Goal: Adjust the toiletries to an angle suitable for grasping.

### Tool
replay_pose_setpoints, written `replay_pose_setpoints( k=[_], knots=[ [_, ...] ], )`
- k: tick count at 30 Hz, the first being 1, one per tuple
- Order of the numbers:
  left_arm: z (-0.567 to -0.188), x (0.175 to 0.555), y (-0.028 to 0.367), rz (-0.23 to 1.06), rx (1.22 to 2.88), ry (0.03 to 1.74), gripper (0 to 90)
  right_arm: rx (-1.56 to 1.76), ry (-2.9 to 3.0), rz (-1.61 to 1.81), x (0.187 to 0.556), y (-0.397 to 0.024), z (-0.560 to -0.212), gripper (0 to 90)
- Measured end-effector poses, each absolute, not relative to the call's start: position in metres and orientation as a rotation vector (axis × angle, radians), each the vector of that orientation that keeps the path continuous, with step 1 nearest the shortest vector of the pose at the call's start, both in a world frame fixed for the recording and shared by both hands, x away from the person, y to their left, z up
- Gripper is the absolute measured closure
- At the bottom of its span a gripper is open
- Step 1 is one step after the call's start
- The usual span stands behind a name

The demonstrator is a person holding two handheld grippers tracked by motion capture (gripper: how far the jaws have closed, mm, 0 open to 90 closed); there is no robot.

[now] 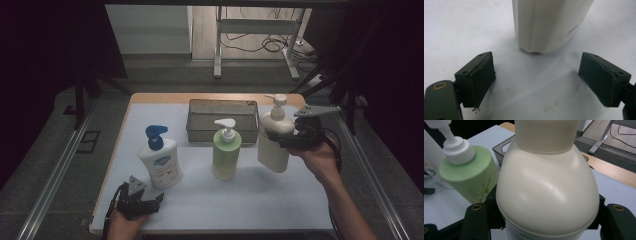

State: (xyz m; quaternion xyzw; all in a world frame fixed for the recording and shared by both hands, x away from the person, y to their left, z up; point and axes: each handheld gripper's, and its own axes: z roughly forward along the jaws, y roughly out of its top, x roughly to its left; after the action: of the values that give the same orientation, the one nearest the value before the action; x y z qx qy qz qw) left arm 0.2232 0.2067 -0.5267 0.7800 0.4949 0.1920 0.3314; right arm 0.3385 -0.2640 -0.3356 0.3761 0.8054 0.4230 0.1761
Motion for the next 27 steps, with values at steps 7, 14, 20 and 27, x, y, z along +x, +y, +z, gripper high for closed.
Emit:
replay_pose_setpoints(
  k=[7, 14, 20, 27],
  knots=[
    [-0.527, 0.223, 0.207, 0.5, 2.039, 1.294, 13.2, 1.066, 2.271, 1.222, 0.349, -0.258, -0.327, 36.4],
    [-0.527, 0.223, 0.207, 0.499, 2.039, 1.293, 13.1, 1.04, 2.276, 1.206, 0.358, -0.248, -0.316, 36.4],
    [-0.527, 0.223, 0.207, 0.499, 2.039, 1.293, 13.0, 1.026, 2.274, 1.202, 0.367, -0.238, -0.309, 36.4],
    [-0.527, 0.223, 0.207, 0.497, 2.039, 1.292, 12.9, 1.019, 2.269, 1.205, 0.38, -0.225, -0.306, 36.5]
  ],
)
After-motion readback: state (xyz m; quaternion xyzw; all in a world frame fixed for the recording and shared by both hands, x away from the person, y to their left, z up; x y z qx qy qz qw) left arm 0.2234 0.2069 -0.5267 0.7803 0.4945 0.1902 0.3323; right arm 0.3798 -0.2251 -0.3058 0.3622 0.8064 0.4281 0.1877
